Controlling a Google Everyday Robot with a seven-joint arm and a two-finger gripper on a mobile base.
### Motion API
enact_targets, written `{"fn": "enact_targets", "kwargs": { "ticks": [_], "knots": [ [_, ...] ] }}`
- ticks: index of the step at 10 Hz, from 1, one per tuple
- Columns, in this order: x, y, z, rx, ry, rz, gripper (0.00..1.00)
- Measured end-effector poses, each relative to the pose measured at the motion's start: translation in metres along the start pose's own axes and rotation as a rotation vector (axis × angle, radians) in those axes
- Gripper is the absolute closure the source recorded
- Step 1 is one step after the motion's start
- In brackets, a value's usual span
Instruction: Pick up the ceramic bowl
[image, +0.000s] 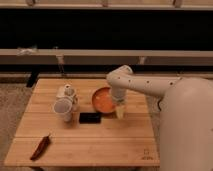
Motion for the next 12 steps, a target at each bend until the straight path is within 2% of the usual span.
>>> {"fn": "enact_targets", "kwargs": {
  "ticks": [5,8,11,12],
  "knots": [
    [0.011,0.000,0.014,0.008,-0.002,0.081,0.20],
    [0.008,-0.002,0.019,0.015,-0.007,0.066,0.22],
    [0.002,-0.003,0.022,0.025,-0.018,0.033,0.47],
    [0.001,-0.002,0.024,0.024,-0.024,0.024,0.59]
  ]
}}
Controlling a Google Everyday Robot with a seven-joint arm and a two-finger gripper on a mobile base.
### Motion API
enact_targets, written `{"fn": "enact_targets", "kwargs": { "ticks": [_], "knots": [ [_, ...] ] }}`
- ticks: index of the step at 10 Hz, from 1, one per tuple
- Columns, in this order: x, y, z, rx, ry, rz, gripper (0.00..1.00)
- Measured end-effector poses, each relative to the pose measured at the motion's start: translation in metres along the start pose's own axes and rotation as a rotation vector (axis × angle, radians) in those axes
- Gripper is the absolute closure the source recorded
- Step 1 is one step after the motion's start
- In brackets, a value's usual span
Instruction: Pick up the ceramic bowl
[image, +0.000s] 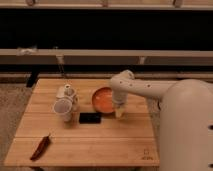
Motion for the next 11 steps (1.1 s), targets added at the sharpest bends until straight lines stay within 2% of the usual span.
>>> {"fn": "enact_targets", "kwargs": {
  "ticks": [1,3,6,9,11],
  "knots": [
    [-0.001,0.000,0.001,-0.001,-0.005,-0.004,0.69],
    [-0.002,0.001,0.001,-0.001,-0.010,-0.002,0.80],
    [0.005,0.001,-0.013,0.027,-0.015,0.026,0.80],
    [0.012,-0.003,-0.033,0.070,-0.017,0.041,0.80],
    [0.013,-0.009,-0.051,0.112,-0.016,0.039,0.80]
  ]
}}
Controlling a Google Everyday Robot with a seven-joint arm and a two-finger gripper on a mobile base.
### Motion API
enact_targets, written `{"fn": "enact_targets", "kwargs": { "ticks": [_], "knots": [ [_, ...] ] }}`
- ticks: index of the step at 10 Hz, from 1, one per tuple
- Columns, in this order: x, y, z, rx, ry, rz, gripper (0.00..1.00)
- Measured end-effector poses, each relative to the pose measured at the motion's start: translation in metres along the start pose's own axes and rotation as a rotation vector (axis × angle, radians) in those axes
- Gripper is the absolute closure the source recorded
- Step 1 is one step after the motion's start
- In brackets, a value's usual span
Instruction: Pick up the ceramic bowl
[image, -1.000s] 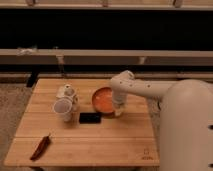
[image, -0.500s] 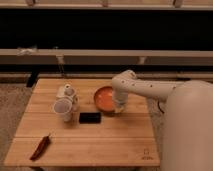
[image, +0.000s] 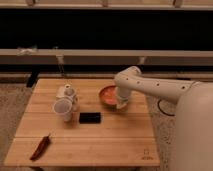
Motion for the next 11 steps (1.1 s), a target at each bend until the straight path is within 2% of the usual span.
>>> {"fn": "enact_targets", "kwargs": {
  "ticks": [3,6,9,11],
  "knots": [
    [-0.001,-0.010,-0.020,0.058,0.002,-0.013,0.80],
    [-0.002,-0.016,-0.031,0.094,-0.001,-0.030,0.80],
    [-0.007,-0.025,-0.051,0.142,-0.010,-0.070,0.80],
    [-0.007,-0.026,-0.052,0.143,-0.011,-0.072,0.80]
  ]
}}
